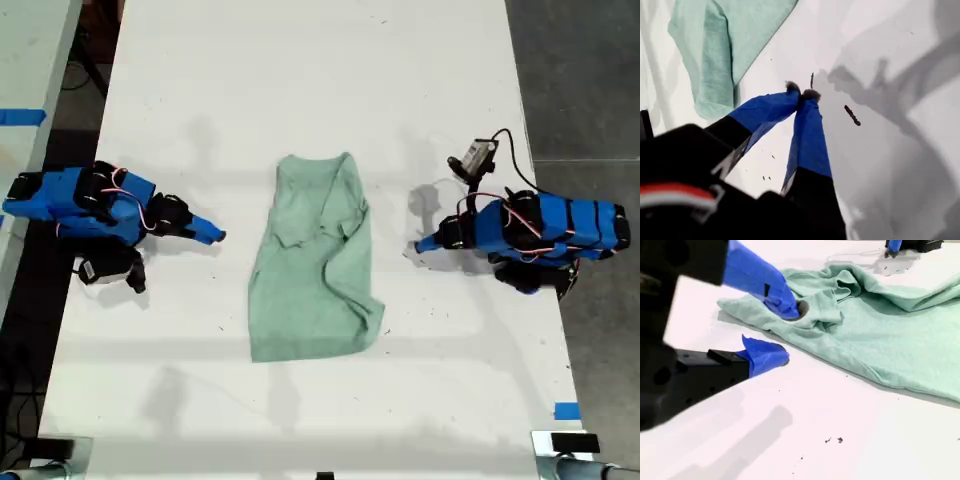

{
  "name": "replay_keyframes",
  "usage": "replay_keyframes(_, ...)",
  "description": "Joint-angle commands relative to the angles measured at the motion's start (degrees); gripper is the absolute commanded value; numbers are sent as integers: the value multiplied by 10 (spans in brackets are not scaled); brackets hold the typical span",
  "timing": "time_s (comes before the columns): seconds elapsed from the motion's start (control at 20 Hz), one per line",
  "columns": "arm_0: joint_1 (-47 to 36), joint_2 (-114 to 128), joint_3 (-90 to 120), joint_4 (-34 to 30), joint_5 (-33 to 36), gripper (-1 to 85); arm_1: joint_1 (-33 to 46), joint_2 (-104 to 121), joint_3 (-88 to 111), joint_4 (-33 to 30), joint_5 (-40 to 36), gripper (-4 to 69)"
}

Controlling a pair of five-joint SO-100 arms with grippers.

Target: Fold t shirt

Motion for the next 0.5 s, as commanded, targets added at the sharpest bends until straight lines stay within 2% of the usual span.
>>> replay_keyframes(0.0, 8, 5, 4, -12, -7, 112, 9, 10, 33, 3, 6, 16)
replay_keyframes(0.45, 8, 5, 4, -12, -7, 112, 12, 10, 33, 4, 5, 16)
